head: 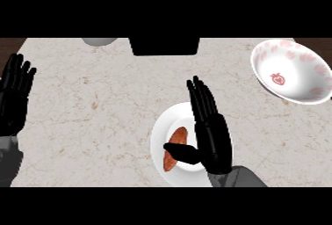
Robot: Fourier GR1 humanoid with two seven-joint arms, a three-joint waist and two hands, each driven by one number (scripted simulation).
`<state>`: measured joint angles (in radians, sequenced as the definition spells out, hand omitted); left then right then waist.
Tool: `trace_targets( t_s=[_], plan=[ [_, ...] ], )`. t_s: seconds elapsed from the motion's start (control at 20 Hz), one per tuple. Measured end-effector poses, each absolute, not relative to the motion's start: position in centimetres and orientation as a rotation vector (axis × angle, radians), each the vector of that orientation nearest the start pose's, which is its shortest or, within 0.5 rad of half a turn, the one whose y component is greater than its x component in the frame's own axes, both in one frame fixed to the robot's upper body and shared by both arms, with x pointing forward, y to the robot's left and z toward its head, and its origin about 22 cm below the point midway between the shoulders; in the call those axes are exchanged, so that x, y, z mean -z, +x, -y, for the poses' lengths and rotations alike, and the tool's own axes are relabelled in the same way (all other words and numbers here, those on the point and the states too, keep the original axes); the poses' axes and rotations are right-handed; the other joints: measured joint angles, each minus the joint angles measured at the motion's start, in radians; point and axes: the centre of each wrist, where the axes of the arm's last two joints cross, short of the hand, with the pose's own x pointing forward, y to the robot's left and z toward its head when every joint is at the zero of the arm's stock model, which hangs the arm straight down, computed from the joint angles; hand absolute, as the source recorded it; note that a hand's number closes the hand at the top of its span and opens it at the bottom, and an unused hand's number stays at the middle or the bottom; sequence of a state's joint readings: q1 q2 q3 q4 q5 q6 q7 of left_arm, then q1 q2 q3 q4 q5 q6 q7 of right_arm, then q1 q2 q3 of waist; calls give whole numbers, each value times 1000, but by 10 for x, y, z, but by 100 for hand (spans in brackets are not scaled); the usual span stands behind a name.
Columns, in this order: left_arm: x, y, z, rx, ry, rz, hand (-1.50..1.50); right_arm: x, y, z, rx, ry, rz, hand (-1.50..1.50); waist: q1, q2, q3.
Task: Pick the tomato from the plate and place it in the bowl
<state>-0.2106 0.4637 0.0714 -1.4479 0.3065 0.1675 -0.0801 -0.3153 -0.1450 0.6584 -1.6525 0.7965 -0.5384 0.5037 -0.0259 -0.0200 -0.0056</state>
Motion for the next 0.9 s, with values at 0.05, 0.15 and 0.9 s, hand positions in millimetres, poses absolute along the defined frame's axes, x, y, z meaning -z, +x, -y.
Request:
trace_targets(
  t_s=[0.05,0.15,0.9],
  plan=[
    [-76,291,-340,-47,281,1762,0,-75,236,85,-587,-670,1805,-150,-4,0,0],
    [-78,290,-341,-48,272,1763,0,-87,234,86,-648,-720,1710,-150,-4,-1,0],
    [-80,292,-330,-33,259,1781,0,-158,204,96,-1045,-672,1269,-150,13,13,3]
  ],
)
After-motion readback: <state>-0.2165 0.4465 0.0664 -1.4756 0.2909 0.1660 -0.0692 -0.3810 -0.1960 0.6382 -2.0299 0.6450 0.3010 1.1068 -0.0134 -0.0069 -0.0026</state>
